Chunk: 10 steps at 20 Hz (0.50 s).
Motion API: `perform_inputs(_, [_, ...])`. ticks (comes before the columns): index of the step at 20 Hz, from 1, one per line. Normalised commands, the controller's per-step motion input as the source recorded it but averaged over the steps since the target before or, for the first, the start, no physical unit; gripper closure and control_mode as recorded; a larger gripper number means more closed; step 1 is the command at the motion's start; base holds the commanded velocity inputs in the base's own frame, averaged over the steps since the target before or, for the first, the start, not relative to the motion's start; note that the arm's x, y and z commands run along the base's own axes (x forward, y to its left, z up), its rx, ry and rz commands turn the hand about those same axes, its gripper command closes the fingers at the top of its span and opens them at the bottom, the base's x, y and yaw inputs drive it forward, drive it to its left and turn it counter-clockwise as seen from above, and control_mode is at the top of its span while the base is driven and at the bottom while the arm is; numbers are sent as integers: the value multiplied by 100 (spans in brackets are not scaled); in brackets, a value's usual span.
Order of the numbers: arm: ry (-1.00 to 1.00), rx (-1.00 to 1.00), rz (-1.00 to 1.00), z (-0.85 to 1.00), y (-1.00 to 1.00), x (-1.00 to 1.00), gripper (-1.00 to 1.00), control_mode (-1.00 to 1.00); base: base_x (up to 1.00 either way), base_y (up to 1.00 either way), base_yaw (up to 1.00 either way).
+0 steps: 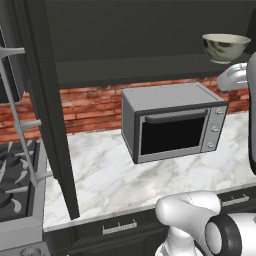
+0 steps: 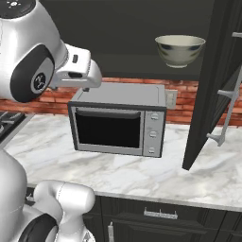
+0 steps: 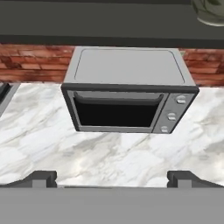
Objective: Move the bowls from the cabinet to the plates on the dining table.
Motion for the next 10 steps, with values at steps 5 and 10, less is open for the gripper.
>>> perform_inputs(5, [-5, -5, 0, -1, -11, 32, -100, -100, 0, 0, 0])
perform_inputs(10, [-22, -21, 0, -1, 0, 1, -100, -100, 0, 0, 0])
